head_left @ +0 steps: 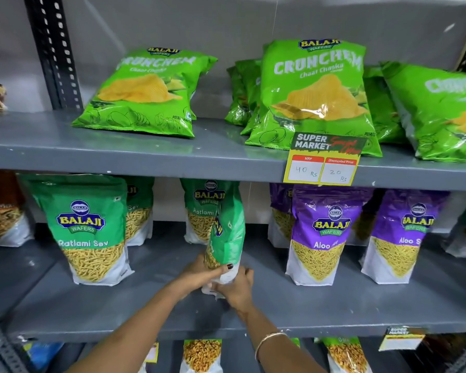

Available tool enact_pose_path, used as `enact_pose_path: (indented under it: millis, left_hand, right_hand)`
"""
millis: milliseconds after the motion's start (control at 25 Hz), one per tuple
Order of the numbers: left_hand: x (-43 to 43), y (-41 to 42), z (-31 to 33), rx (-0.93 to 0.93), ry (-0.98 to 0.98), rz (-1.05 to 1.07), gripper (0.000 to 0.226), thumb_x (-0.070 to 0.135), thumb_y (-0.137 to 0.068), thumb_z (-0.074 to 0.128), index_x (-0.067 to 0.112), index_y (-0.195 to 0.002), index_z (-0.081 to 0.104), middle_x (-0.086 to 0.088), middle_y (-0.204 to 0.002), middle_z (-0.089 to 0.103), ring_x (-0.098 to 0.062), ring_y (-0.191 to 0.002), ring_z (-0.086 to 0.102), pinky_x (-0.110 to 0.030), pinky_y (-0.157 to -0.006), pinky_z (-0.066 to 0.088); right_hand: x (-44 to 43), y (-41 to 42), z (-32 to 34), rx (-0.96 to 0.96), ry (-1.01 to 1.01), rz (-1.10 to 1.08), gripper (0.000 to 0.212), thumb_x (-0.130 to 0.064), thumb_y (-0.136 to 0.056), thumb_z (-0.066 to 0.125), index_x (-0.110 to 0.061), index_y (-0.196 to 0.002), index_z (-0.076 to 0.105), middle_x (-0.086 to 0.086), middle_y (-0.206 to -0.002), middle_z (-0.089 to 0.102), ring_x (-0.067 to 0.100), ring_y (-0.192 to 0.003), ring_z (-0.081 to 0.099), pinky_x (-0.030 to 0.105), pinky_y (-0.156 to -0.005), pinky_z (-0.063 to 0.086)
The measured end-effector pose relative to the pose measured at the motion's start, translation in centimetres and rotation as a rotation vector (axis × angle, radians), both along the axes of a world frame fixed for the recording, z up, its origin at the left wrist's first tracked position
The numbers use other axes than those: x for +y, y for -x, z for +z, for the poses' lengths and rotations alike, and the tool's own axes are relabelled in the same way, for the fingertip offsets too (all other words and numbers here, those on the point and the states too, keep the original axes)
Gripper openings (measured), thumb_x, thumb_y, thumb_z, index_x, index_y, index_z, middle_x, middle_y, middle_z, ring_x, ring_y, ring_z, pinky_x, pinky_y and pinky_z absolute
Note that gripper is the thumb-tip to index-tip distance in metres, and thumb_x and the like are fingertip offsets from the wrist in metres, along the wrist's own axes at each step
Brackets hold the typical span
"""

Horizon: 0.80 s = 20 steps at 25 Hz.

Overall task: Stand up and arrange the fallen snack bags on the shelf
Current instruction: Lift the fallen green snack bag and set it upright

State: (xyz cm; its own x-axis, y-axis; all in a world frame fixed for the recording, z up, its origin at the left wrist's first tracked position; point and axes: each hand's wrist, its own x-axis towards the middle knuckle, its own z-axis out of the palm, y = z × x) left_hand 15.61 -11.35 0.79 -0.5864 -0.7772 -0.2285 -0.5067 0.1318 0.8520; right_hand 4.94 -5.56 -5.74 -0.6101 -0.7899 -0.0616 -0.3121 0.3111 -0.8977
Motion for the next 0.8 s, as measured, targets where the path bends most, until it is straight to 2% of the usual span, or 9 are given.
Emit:
enact_pose_path:
  millis: [80, 160, 240, 320, 400, 480, 600, 720, 800]
  left_hand:
    - [-0.4, -0.7, 1.1, -0.011, -0.049, -0.031, 0.051, 0.043, -0.083, 0.059, 0.02, -0.126, 0.046, 0.008, -0.127, 0.05, -0.018, -0.12, 0.049, -0.027, -0.096, 0.038]
    - [-1.3, -1.3, 1.9, 0.089, -0.115, 0.049, 0.057, 0.033, -0.087, 0.058, 0.016, -0.136, 0.036, -0.002, -0.138, 0.046, -0.019, -0.122, 0.044, -0.034, -0.096, 0.037]
    - [-2.8, -1.5, 2.1, 0.198, -0.087, 0.148, 0.072, 0.019, -0.084, 0.063, 0.011, -0.144, 0.025, -0.01, -0.15, 0.036, -0.024, -0.132, 0.038, -0.039, -0.104, 0.034]
    - [-4.1, -1.6, 2.0, 0.217, -0.049, 0.175, 0.083, 0.01, -0.08, 0.068, 0.008, -0.147, 0.019, -0.012, -0.154, 0.029, -0.027, -0.14, 0.029, -0.038, -0.112, 0.027]
    - [-4.6, -1.4, 2.1, 0.197, -0.045, 0.158, 0.088, 0.005, -0.077, 0.069, 0.007, -0.147, 0.017, -0.014, -0.154, 0.029, -0.027, -0.141, 0.03, -0.039, -0.114, 0.027]
    - [-4.6, -0.8, 2.1, 0.229, -0.044, 0.154, 0.082, -0.003, -0.077, 0.067, 0.002, -0.145, 0.022, -0.018, -0.146, 0.04, -0.025, -0.127, 0.045, -0.035, -0.106, 0.036]
    - [-4.3, -0.2, 1.7, 0.258, -0.014, 0.23, 0.07, -0.006, -0.074, 0.069, 0.001, -0.136, 0.037, -0.023, -0.127, 0.054, -0.02, -0.101, 0.051, -0.03, -0.089, 0.043]
    - [-4.0, 0.1, 0.9, 0.235, 0.022, 0.304, 0.035, 0.002, -0.07, 0.075, 0.017, -0.094, 0.054, -0.015, -0.105, 0.063, -0.024, -0.094, 0.058, -0.038, -0.09, 0.049]
    - [-3.8, 0.3, 0.6, 0.224, 0.05, 0.353, 0.034, 0.008, -0.068, 0.078, 0.022, -0.079, 0.049, -0.01, -0.096, 0.063, -0.029, -0.096, 0.063, -0.042, -0.089, 0.051]
  right_hand:
    - [-0.3, 0.8, -0.2, -0.043, 0.023, -0.005, 0.064, -0.023, -0.046, 0.088, -0.018, -0.1, 0.054, 0.002, -0.1, 0.054, 0.024, -0.105, 0.054, 0.031, -0.091, 0.048]
    - [-0.3, 2.3, -0.4, -0.11, 0.05, 0.056, 0.076, -0.022, -0.039, 0.087, -0.021, -0.101, 0.044, 0.001, -0.1, 0.059, 0.028, -0.104, 0.059, 0.047, -0.089, 0.052]
    - [-0.1, 3.7, 0.4, -0.116, 0.035, 0.173, 0.094, -0.027, -0.033, 0.089, -0.018, -0.111, 0.038, 0.0, -0.109, 0.06, 0.023, -0.108, 0.057, 0.046, -0.095, 0.05]
    - [-0.8, 5.3, -0.1, -0.039, -0.024, 0.222, 0.111, -0.044, -0.025, 0.089, -0.018, -0.123, 0.043, 0.001, -0.121, 0.058, 0.024, -0.119, 0.051, 0.046, -0.103, 0.043]
    - [-3.1, 8.1, -3.9, -0.029, -0.033, 0.252, 0.105, -0.051, -0.024, 0.087, -0.025, -0.12, 0.052, 0.004, -0.121, 0.06, 0.028, -0.119, 0.051, 0.049, -0.101, 0.044]
    - [-1.9, 7.3, -1.3, -0.064, -0.03, 0.242, 0.101, -0.041, -0.03, 0.091, -0.024, -0.119, 0.048, 0.009, -0.12, 0.062, 0.032, -0.112, 0.058, 0.049, -0.089, 0.053]
    - [-1.0, 6.6, 1.5, -0.234, 0.057, 0.256, 0.088, 0.0, -0.052, 0.086, -0.009, -0.122, 0.033, 0.009, -0.119, 0.058, 0.025, -0.109, 0.057, 0.028, -0.077, 0.058]
    - [-1.9, 6.7, 1.2, -0.3, 0.076, 0.273, 0.107, -0.013, -0.042, 0.093, -0.005, -0.129, 0.031, 0.016, -0.13, 0.056, 0.028, -0.118, 0.057, 0.046, -0.095, 0.052]
    - [-2.1, 6.7, 1.1, -0.343, 0.099, 0.309, 0.1, -0.002, -0.046, 0.09, 0.003, -0.128, 0.033, 0.022, -0.126, 0.058, 0.03, -0.113, 0.06, 0.039, -0.09, 0.056]
